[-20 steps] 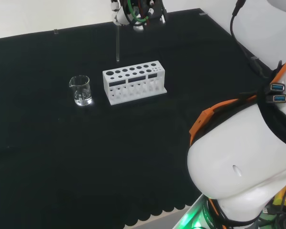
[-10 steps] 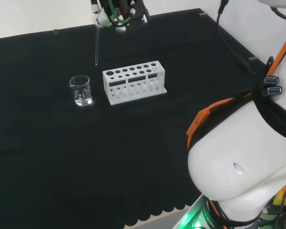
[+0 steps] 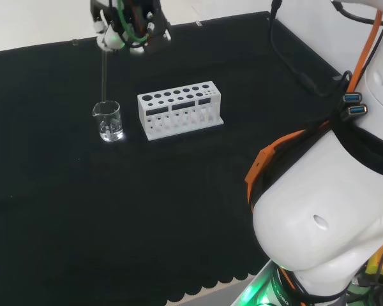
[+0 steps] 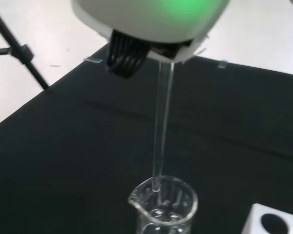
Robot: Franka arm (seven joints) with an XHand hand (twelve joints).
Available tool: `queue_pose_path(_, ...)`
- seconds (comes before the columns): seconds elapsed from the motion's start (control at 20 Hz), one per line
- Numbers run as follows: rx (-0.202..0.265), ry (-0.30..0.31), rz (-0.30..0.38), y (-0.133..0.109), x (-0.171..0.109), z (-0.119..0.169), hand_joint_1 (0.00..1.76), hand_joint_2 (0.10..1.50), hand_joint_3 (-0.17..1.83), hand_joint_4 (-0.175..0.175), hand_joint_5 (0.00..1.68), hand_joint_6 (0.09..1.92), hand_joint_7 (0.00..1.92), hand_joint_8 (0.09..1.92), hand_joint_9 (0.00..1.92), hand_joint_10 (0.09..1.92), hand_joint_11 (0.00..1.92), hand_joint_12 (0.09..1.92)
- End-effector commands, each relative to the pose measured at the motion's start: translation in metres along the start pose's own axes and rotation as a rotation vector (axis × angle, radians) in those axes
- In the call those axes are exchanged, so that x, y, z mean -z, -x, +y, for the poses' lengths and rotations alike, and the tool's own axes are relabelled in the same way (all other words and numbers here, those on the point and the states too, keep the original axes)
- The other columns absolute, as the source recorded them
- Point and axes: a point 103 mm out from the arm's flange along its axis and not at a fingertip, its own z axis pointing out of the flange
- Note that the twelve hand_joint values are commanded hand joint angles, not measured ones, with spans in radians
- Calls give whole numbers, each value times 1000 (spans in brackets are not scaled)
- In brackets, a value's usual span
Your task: Stir in the beaker to the left of the white test tube rack with the glass rod.
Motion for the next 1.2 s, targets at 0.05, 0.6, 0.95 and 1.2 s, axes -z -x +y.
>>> queue_pose_path(0.05, 30, -15, 10, -10, -7, -2, 1206, 597, 838, -175, 1201, 877, 1606, 643, 1835, 504, 1771, 576)
queue_pose_path(0.6, 46, -36, 22, -11, -18, 2, 1206, 596, 839, -175, 1202, 876, 1611, 636, 1837, 502, 1774, 578)
queue_pose_path(0.95, 30, -33, 25, 2, -19, 12, 1206, 595, 840, -175, 1203, 874, 1613, 631, 1838, 501, 1774, 579)
queue_pose_path(1.2, 4, -19, 22, 18, -11, 20, 1206, 595, 840, -175, 1204, 873, 1615, 628, 1839, 501, 1774, 579)
